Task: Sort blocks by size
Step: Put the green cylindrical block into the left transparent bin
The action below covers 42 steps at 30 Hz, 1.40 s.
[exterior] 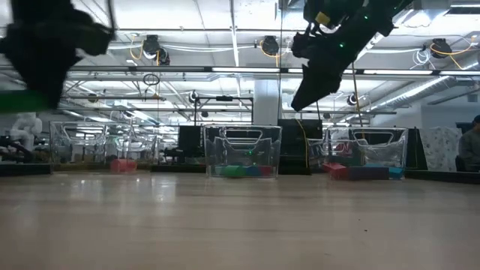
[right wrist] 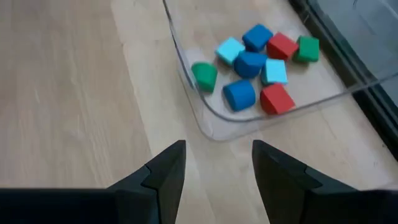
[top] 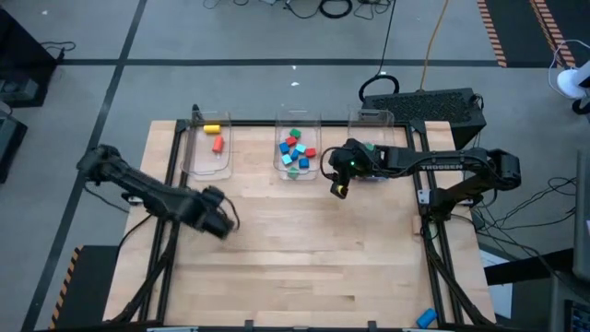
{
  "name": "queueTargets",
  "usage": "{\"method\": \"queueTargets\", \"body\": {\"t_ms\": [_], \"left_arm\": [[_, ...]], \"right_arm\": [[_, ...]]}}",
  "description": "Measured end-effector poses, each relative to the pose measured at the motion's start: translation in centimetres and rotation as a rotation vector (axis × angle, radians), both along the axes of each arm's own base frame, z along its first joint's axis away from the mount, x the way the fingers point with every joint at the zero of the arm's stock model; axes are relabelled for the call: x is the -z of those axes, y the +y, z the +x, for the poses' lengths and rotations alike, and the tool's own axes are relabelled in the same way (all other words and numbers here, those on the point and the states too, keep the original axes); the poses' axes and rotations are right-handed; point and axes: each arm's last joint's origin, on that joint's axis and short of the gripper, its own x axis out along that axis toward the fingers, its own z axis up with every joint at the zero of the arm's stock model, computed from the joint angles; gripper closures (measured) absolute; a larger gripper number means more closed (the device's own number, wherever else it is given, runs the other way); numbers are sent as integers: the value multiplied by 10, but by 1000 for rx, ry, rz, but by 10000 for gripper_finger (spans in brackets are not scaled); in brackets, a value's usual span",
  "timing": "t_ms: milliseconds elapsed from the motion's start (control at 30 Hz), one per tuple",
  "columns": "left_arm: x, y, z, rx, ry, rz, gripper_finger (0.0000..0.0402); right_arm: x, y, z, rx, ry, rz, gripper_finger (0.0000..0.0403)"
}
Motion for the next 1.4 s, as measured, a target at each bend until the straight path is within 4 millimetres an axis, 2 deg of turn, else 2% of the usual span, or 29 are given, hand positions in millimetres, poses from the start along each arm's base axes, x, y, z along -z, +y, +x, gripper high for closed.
{"method": "queueTargets", "body": {"t_ms": [233, 433, 700, 833, 1000, 1100, 1400], "left_arm": [[-30, 53, -9, -52, -158, 57, 271], [-51, 93, -8, -57, -210, 219, 271], [-61, 153, 4, -31, -284, 382, 271], [-57, 187, 3, -50, -262, 405, 271], [-41, 223, -4, -80, -142, 388, 271], [-25, 239, -8, -94, -87, 356, 271], [9, 277, -16, -155, -84, 272, 271]], "right_arm": [[1, 6, 1, -74, 21, -17, 234], [1, 14, 2, -144, 33, -52, 234], [0, 18, 3, -176, 36, -69, 234], [0, 18, 3, -175, 33, -69, 234], [0, 18, 3, -193, 42, -85, 234], [1, 18, 2, -196, 58, -84, 234], [8, 20, -5, -89, 119, 27, 234]]}}
